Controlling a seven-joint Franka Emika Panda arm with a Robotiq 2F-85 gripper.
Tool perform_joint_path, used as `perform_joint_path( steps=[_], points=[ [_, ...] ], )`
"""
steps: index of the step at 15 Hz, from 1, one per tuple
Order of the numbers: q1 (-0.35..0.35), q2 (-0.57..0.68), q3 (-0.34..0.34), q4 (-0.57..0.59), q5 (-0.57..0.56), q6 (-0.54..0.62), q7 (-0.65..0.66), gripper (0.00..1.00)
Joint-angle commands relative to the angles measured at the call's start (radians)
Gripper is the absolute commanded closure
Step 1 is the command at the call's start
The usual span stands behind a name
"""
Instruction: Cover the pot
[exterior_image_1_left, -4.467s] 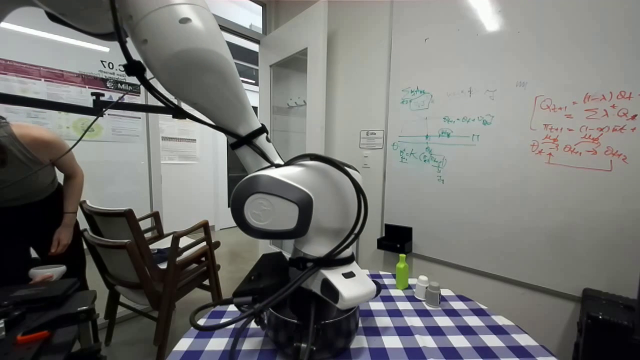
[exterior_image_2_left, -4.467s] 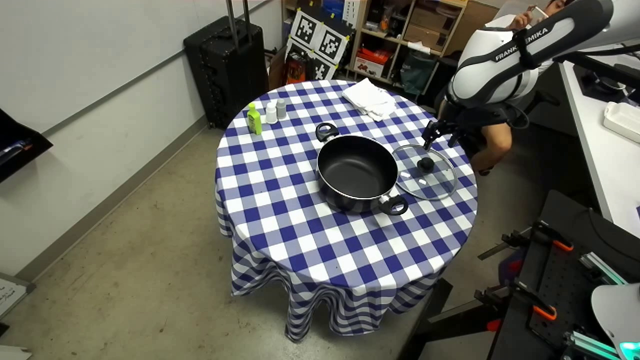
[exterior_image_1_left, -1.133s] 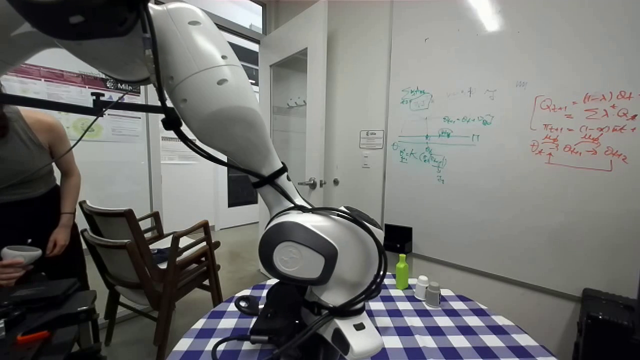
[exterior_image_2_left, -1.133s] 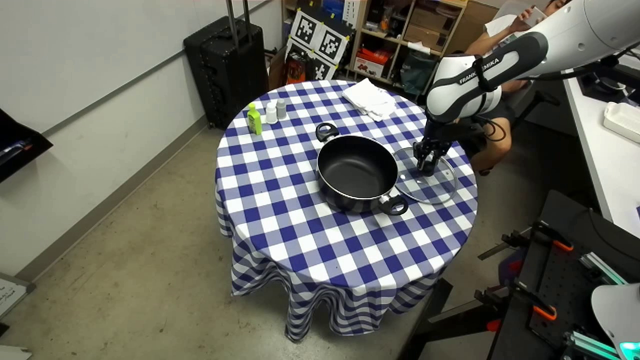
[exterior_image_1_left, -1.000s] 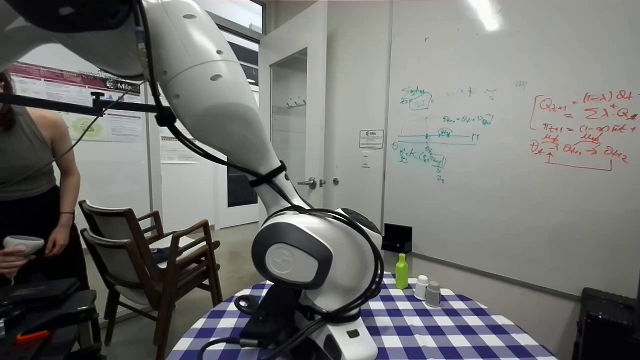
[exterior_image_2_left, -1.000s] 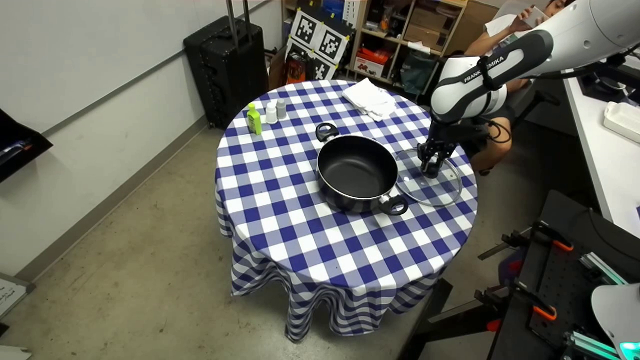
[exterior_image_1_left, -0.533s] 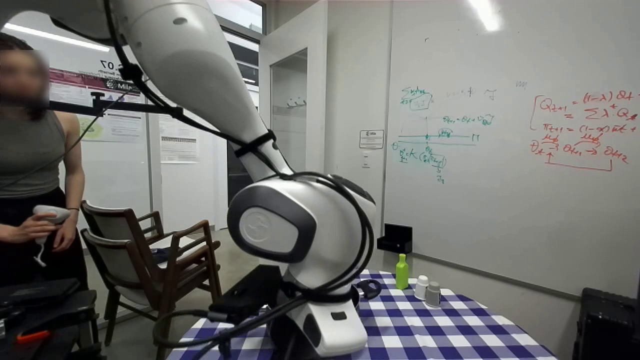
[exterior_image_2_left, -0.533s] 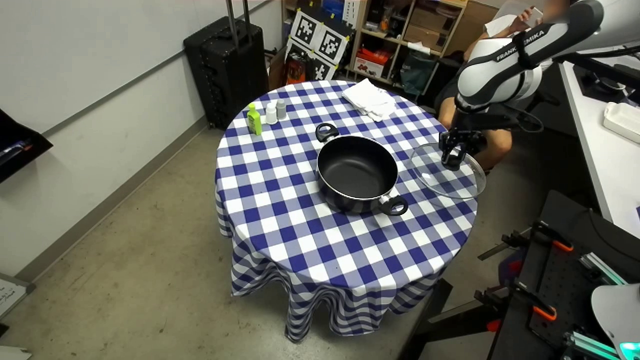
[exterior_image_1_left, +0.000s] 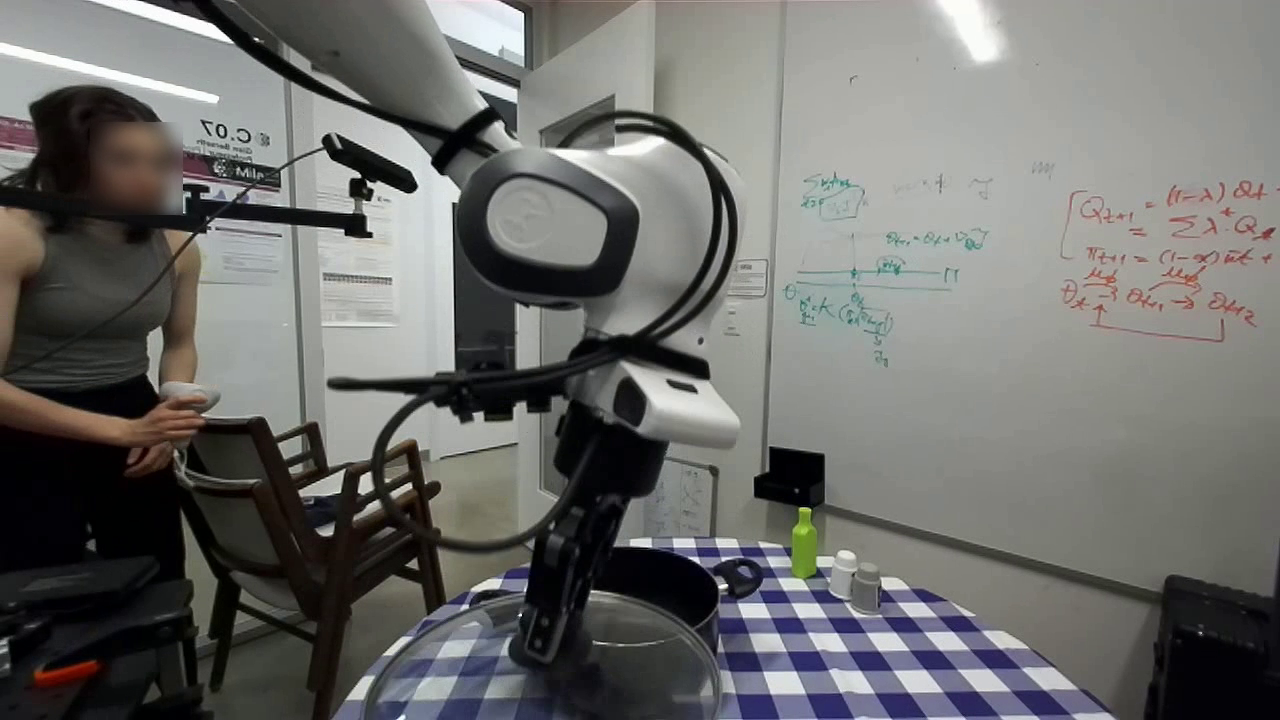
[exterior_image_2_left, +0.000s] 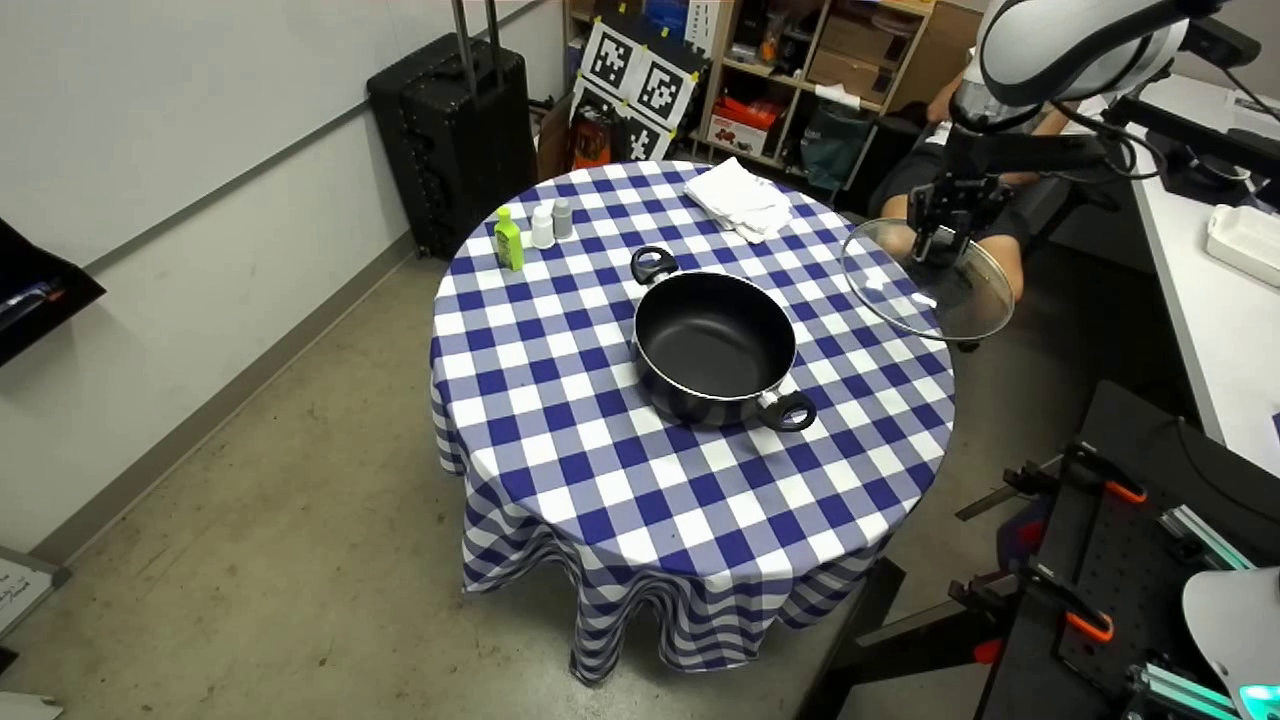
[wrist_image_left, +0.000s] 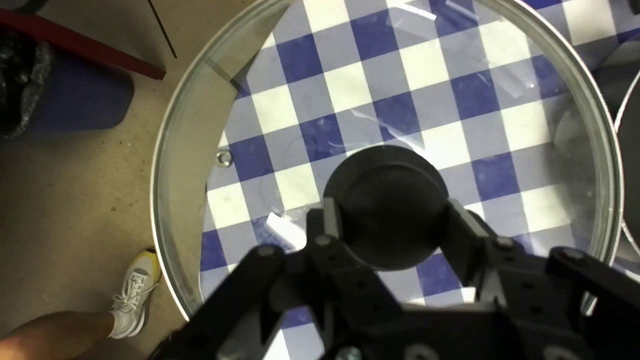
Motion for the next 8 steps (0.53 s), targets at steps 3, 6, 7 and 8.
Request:
perform_joint_path(
  steps=[3,6,7,8],
  points=[
    [0.097,-0.021,0.065,0.153,-0.063,-0.219,0.069,0.74],
    [0.146,0.043,0.115,0.282,-0.074,-0.316,0.067,0.74],
    [0.158,0.067,0.127,0.322,-0.077,-0.341,0.066,0.74],
    [0.171,0.084,0.135,0.356,-0.082,-0.356,0.067,0.74]
  ],
)
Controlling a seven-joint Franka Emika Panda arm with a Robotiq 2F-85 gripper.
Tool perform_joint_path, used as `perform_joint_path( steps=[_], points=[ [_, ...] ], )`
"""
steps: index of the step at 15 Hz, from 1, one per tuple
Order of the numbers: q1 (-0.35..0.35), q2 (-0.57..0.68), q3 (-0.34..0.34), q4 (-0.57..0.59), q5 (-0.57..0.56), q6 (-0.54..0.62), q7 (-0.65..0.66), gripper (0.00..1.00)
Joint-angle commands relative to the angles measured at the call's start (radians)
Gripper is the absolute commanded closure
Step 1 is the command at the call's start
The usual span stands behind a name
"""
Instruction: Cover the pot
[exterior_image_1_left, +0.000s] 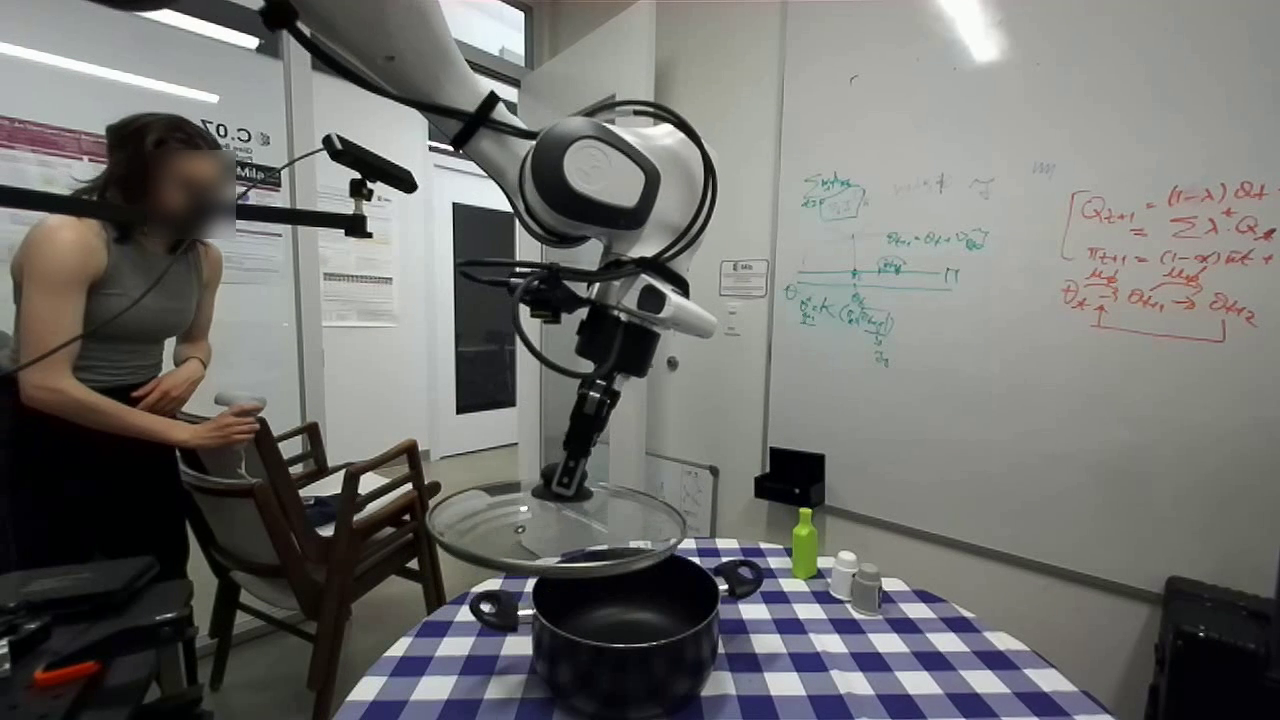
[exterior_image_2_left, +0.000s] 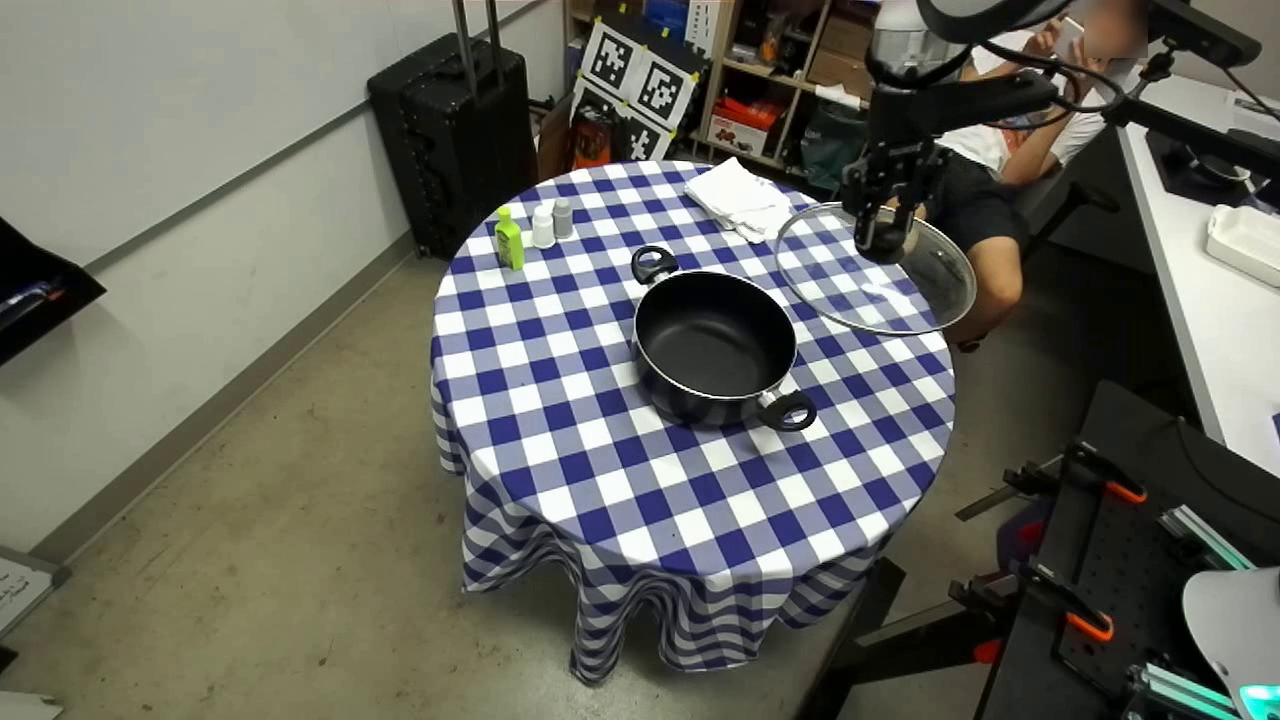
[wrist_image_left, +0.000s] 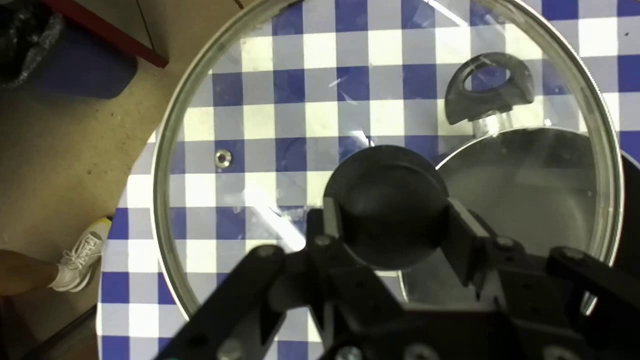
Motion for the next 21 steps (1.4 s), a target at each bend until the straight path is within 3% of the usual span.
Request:
perform_joint_path(
  steps=[1,8,21],
  points=[
    [0.038,0.090,0.027,0.175,-0.035,-0.103,0.015,0.74],
    [0.053,0.191,0.039,0.320,-0.025,-0.046,-0.012,0.74],
    [0.055,0.301,0.110,0.284,0.025,0.250,-0.076,0.74]
  ],
)
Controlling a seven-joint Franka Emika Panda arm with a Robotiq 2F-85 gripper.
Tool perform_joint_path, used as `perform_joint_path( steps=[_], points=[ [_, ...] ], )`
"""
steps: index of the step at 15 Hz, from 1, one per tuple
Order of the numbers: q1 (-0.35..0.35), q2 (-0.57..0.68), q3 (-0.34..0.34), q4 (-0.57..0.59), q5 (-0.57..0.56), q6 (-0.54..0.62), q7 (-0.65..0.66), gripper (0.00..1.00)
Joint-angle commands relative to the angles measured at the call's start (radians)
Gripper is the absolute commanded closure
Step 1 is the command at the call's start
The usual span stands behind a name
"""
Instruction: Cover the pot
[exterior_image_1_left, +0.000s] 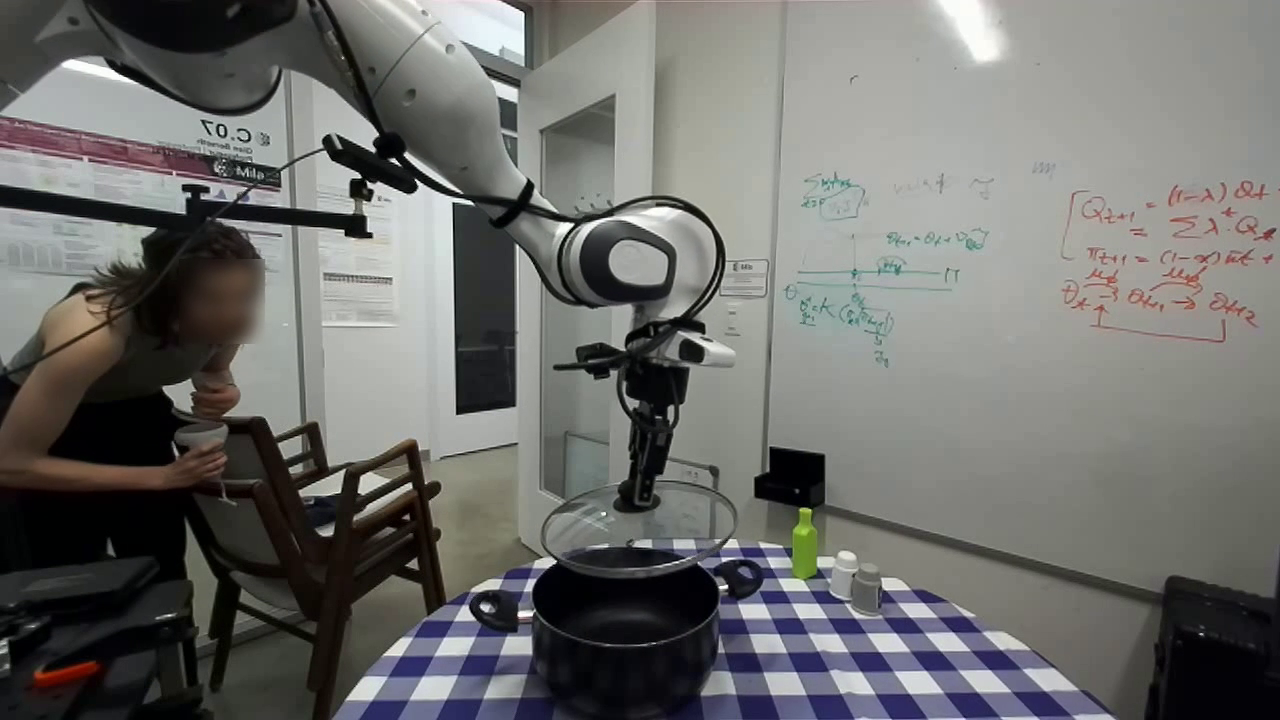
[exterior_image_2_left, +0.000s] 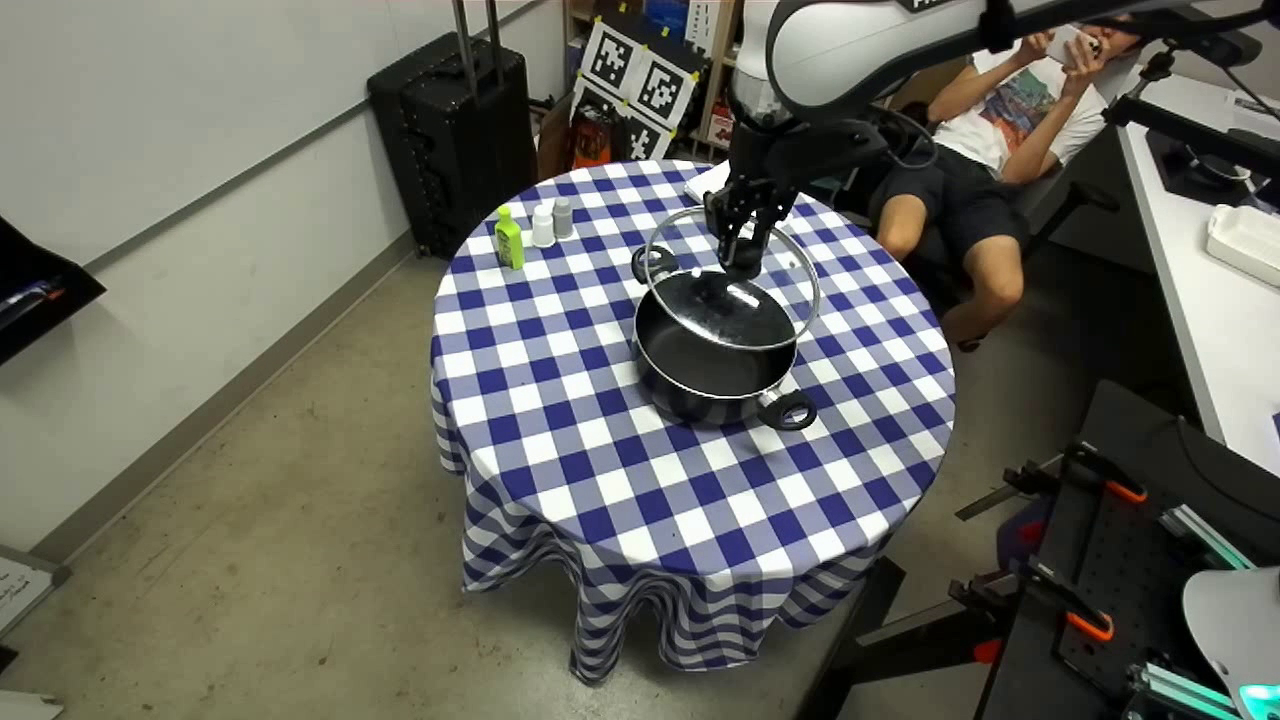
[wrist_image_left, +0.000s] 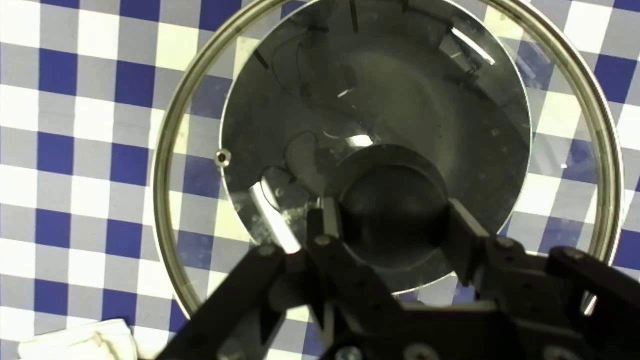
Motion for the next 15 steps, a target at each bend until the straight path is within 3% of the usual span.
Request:
perform_joint_path(
  steps=[1,15],
  points=[
    [-0.005,0.031,0.017,0.000,0.039,0.047,-0.045,0.74],
    [-0.041,0.114,0.020,0.034,0.086,0.080,-0.094,0.74]
  ],
)
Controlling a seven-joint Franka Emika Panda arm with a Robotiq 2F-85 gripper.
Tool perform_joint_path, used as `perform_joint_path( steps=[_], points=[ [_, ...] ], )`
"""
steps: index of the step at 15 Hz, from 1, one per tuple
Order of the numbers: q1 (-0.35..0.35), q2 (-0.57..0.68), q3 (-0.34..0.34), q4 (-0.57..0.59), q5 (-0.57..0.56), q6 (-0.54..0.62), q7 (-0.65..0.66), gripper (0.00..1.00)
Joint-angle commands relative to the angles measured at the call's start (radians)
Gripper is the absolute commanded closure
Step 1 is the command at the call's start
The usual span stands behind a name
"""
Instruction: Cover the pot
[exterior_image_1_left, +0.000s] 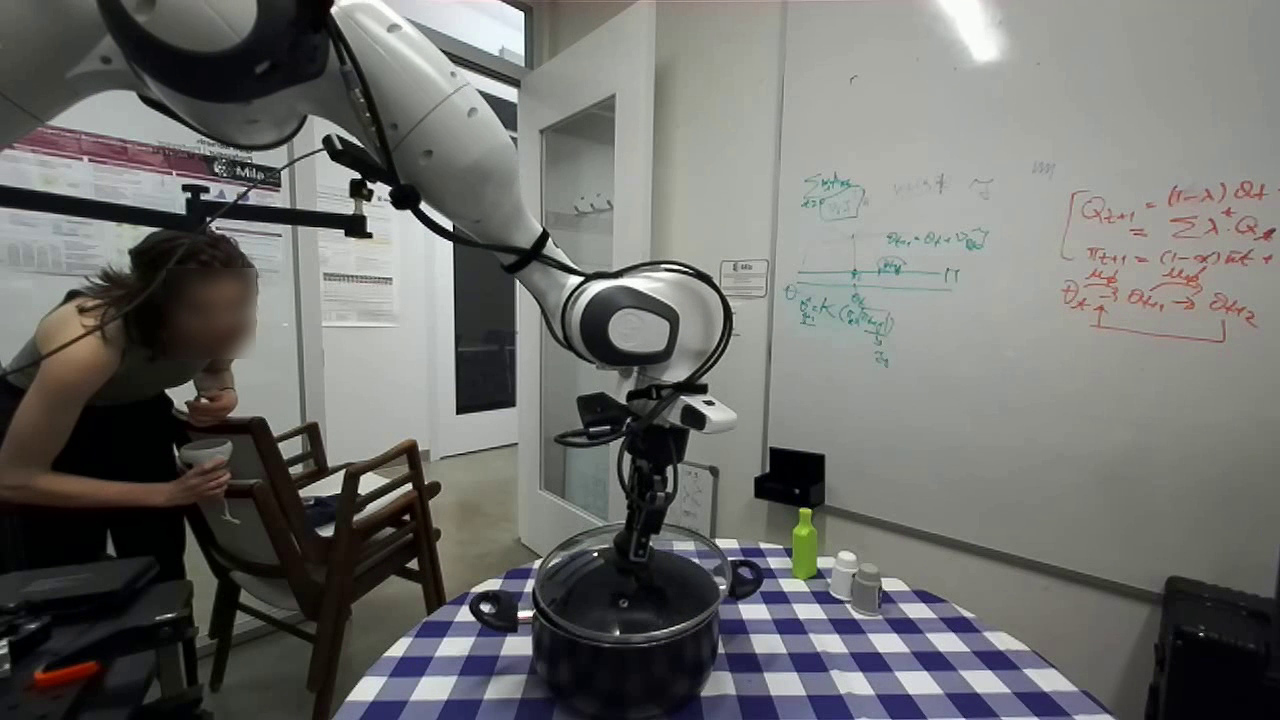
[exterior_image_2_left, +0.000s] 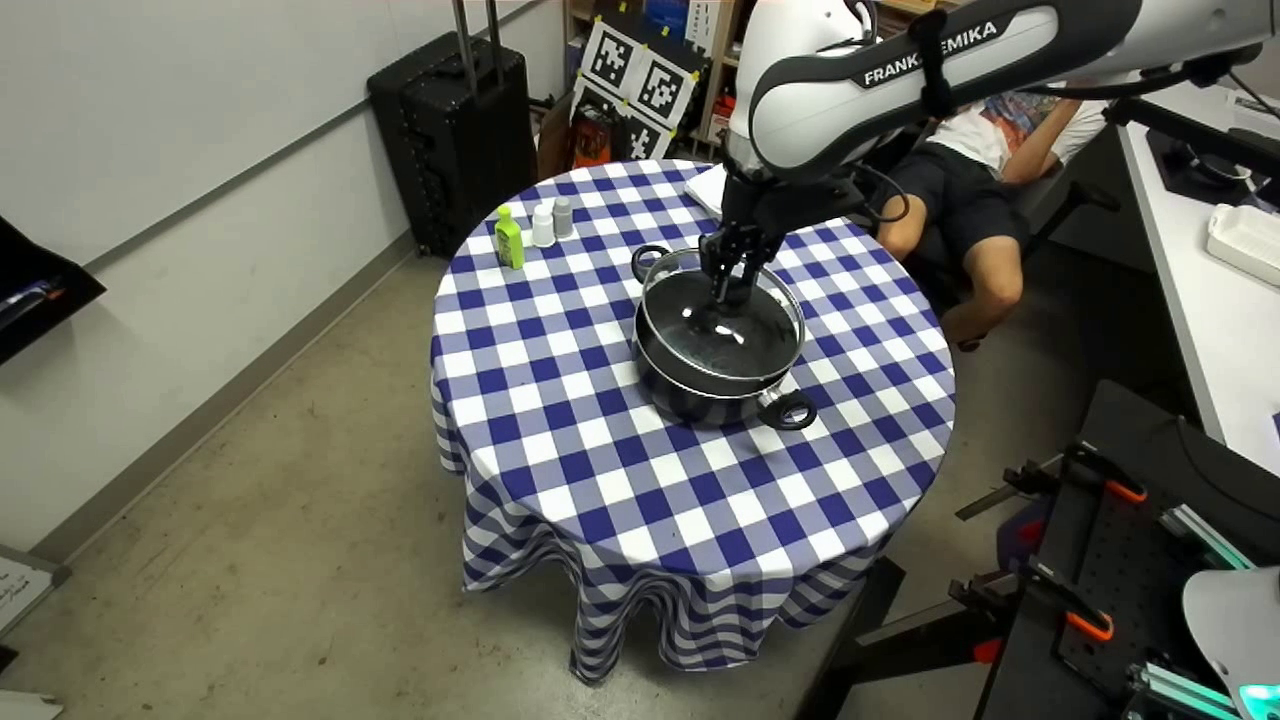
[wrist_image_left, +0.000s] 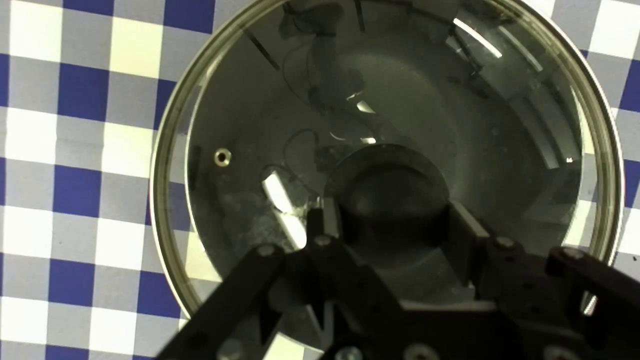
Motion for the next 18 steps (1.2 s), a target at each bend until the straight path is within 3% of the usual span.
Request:
perform_joint_path(
  steps=[1,18],
  points=[
    [-0.009,0.012,0.005,0.035,0.027,-0.004,-0.030,0.74],
    [-0.007,0.040,0.014,0.060,0.041,-0.015,-0.038,0.74]
  ],
)
